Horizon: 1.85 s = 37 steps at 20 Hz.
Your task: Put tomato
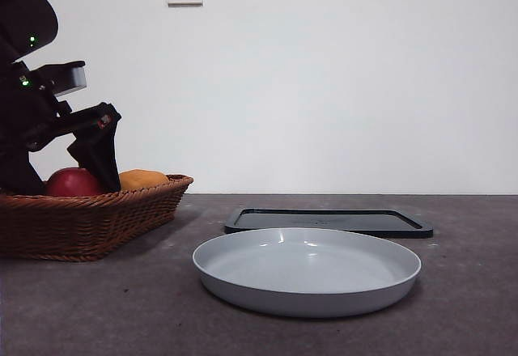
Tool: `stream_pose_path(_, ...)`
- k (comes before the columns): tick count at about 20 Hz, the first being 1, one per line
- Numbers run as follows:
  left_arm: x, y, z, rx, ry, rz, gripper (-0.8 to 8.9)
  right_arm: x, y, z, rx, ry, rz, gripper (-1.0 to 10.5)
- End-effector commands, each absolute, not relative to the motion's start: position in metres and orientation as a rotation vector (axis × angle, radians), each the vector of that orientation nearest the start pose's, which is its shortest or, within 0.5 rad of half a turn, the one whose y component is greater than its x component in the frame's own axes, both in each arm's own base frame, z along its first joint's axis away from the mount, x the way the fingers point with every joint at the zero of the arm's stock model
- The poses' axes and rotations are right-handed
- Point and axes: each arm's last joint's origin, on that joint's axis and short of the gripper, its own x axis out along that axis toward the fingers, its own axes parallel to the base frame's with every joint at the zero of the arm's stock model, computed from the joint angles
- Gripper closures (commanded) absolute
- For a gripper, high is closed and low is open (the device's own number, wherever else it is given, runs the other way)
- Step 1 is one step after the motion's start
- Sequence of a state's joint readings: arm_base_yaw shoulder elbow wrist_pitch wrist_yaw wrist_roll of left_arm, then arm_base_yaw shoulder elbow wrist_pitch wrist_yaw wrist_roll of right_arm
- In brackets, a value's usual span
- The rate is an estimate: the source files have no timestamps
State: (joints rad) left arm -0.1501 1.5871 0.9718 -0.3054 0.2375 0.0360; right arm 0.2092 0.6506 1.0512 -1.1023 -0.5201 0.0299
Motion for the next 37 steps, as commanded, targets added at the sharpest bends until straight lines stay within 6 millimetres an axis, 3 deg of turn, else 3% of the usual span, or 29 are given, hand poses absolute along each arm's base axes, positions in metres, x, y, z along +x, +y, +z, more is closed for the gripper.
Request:
stream_pose_path(1, 0.318, -0.056, 0.201, 0.008, 0.899, -0.371, 3.30, 0.079, 0.032, 0.359, 0.126, 0.698, 0.697, 4.6)
stream_pose_path(5, 0.318, -0.056, 0.201, -0.003, 0.904, -0.367, 4.69, 0.079, 0.032, 0.359, 0.126, 0.698, 0.697, 4.6)
stream_pose_path(8, 0.316, -0.055, 0.208, -0.023, 0.887, -0.369, 4.79, 0.079, 0.032, 0.359, 0.126, 0.698, 0.697, 4.6)
stream_pose_path(13, 0.300, -0.061, 0.251, -0.111, 0.757, -0.462, 4.79, 0.079, 0.032, 0.359, 0.126, 0.697, 0.696, 4.6)
stream_pose_path(16, 0.278, -0.082, 0.277, -0.120, 0.696, -0.610, 4.79, 0.079, 0.032, 0.359, 0.120, 0.697, 0.684, 4.6)
stream_pose_path(19, 0.262, -0.114, 0.283, -0.076, 0.681, -0.731, 4.78, 0.080, 0.031, 0.359, 0.115, 0.697, 0.670, 4.6)
stream_pose_path(24, 0.251, -0.178, 0.265, 0.033, 0.672, -0.861, 4.78, 0.080, 0.031, 0.359, 0.113, 0.696, 0.670, 4.6)
stream_pose_path(29, 0.245, -0.229, 0.228, 0.159, 0.682, -0.932, 4.78, 0.080, 0.031, 0.359, 0.113, 0.696, 0.670, 4.6)
stream_pose_path(33, 0.242, -0.252, 0.199, 0.248, 0.708, -0.946, 4.78, 0.080, 0.031, 0.359, 0.113, 0.697, 0.670, 4.6)
stream_pose_path(37, 0.243, -0.261, 0.180, 0.284, 0.736, -0.945, 4.78, 0.080, 0.031, 0.359, 0.113, 0.697, 0.670, 4.6)
